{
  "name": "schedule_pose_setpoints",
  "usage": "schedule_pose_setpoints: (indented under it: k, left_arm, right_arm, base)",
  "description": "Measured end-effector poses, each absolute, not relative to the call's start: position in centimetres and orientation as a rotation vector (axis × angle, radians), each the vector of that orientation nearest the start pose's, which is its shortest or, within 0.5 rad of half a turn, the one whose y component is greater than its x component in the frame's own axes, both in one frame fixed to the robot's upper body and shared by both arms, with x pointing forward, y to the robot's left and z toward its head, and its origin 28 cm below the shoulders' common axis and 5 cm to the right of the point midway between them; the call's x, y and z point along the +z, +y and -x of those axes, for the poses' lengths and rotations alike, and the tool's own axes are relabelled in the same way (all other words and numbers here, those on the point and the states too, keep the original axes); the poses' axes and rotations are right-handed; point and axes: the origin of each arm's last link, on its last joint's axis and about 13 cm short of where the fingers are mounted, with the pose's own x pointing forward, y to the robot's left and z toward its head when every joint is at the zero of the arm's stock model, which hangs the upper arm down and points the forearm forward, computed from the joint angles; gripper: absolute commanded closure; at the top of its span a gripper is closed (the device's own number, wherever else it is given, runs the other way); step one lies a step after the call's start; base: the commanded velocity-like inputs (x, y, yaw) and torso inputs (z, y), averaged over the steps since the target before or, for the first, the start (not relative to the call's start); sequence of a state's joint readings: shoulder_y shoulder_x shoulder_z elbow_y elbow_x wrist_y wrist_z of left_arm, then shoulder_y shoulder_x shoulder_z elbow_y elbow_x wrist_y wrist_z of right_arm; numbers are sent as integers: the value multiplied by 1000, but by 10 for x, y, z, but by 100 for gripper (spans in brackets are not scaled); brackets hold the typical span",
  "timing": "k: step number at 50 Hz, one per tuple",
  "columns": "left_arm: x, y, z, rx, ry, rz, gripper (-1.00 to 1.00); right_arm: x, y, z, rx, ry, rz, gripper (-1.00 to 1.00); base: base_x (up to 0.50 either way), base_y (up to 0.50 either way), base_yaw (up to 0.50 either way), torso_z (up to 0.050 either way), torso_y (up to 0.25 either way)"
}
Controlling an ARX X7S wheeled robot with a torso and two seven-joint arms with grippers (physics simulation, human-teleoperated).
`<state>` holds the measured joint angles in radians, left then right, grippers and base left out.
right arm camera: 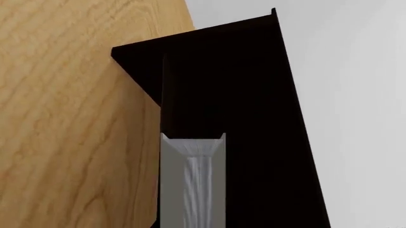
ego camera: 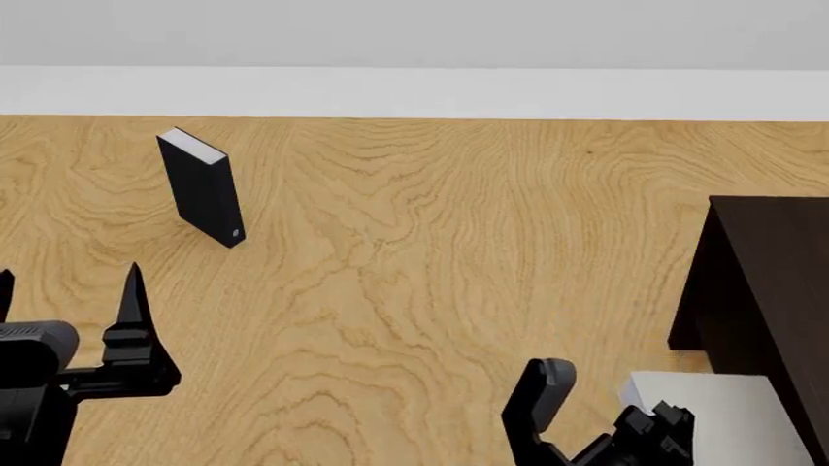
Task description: Pick up the book on the right and place it on the cabinet shelf.
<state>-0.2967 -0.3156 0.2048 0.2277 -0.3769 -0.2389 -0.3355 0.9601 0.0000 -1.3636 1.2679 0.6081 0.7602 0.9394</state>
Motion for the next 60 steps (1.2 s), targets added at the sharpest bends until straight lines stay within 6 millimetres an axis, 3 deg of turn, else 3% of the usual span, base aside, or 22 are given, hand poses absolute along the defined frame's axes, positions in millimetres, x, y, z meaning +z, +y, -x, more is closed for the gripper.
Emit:
schedule_pose_setpoints:
  k: [60]
  left_arm:
    - [96, 216, -269, 37, -177, -1, -100]
  right_arm:
    - [-4, -136, -311, -551, 696, 1321, 100]
  base:
    - [0, 0, 0, 0, 1]
